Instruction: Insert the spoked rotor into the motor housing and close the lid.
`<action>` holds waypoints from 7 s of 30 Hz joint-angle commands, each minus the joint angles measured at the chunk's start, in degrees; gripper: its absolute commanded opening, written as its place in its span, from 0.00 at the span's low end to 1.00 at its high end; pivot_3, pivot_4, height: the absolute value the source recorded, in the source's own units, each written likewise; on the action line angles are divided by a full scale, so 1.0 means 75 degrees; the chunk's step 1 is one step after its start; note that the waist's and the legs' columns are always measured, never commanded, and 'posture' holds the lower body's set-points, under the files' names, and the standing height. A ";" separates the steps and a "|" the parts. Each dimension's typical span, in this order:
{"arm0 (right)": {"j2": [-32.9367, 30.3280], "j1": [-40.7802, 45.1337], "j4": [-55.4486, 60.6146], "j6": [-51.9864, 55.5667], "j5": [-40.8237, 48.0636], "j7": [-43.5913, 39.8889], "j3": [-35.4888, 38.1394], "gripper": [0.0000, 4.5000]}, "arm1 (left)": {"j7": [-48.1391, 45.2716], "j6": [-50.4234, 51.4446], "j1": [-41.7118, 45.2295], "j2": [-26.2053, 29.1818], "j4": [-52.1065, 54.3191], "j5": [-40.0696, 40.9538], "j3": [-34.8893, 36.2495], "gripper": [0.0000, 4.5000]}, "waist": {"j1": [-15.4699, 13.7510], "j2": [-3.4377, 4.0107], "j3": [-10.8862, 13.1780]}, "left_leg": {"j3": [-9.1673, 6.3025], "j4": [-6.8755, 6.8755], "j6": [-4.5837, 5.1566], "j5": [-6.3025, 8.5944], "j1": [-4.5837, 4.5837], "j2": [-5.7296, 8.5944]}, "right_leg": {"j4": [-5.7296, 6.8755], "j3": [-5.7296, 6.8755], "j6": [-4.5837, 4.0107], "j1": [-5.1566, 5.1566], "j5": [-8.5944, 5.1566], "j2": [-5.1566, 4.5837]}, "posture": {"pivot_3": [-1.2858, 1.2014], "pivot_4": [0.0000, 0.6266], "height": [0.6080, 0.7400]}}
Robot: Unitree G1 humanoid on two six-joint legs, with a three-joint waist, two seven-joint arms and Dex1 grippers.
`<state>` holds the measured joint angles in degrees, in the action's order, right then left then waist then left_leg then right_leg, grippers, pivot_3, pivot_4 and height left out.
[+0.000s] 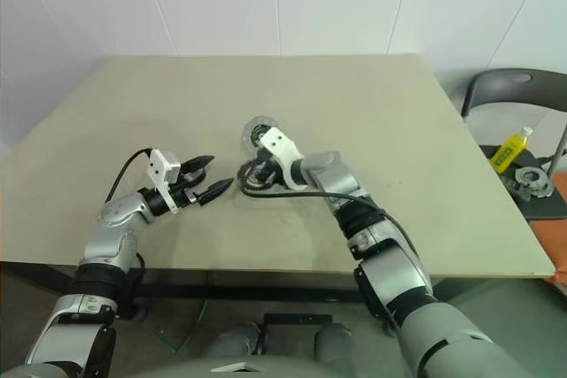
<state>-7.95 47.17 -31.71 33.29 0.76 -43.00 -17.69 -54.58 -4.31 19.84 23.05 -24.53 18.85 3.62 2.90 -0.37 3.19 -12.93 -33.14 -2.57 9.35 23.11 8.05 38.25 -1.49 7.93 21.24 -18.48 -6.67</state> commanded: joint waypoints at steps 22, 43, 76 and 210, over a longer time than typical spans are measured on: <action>0.0260 -0.0052 0.0001 -0.0116 -0.0048 0.0212 0.0081 0.15 | 0.0016 -0.0085 -0.0039 -0.0018 0.0199 -0.0080 0.0051 1.00 | 0.0148 0.0002 -0.0003 | -0.0002 0.0000 -0.0002 -0.0002 -0.0005 0.0000 | 0.0004 0.0000 0.0000 -0.0005 0.0000 0.0000 | 0.52 0.00 1.00; 0.0390 -0.0004 -0.0088 -0.0268 -0.0017 0.0348 0.0250 0.15 | 0.0099 0.0130 -0.0113 -0.0022 0.0493 -0.0060 0.0033 1.00 | 0.0151 0.0005 -0.0005 | -0.0005 0.0000 -0.0005 -0.0004 -0.0013 0.0000 | 0.0012 -0.0001 -0.0001 -0.0007 0.0001 0.0001 | 0.52 0.00 1.00; 0.0538 0.0098 -0.0272 -0.0545 0.0024 0.0369 0.0325 0.15 | -0.0075 -0.0157 -0.0070 -0.0009 -0.0006 -0.0078 0.0097 1.00 | 0.0151 0.0006 -0.0006 | -0.0006 0.0000 -0.0009 -0.0006 -0.0022 0.0000 | 0.0020 -0.0002 -0.0002 -0.0012 0.0001 0.0003 | 0.52 0.00 1.00; 0.0849 -0.0621 -0.0408 -0.1740 -0.0702 0.0954 0.0094 0.00 | 0.0029 0.0104 -0.0113 -0.0104 0.0285 -0.0285 -0.0068 1.00 | 0.0143 0.0015 -0.0015 | -0.0010 0.0016 -0.0039 0.0002 -0.0088 -0.0002 | 0.0023 -0.0007 -0.0010 -0.0068 -0.0002 0.0006 | 0.52 0.00 1.00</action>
<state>-1.93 42.09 -34.02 20.72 -3.99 -36.84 -16.98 -54.54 -2.18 17.72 22.24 -22.85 16.76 2.91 3.98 -0.26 3.07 -13.00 -33.03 -2.86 9.37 22.45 8.03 38.43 -1.53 7.85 20.74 -18.50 -6.62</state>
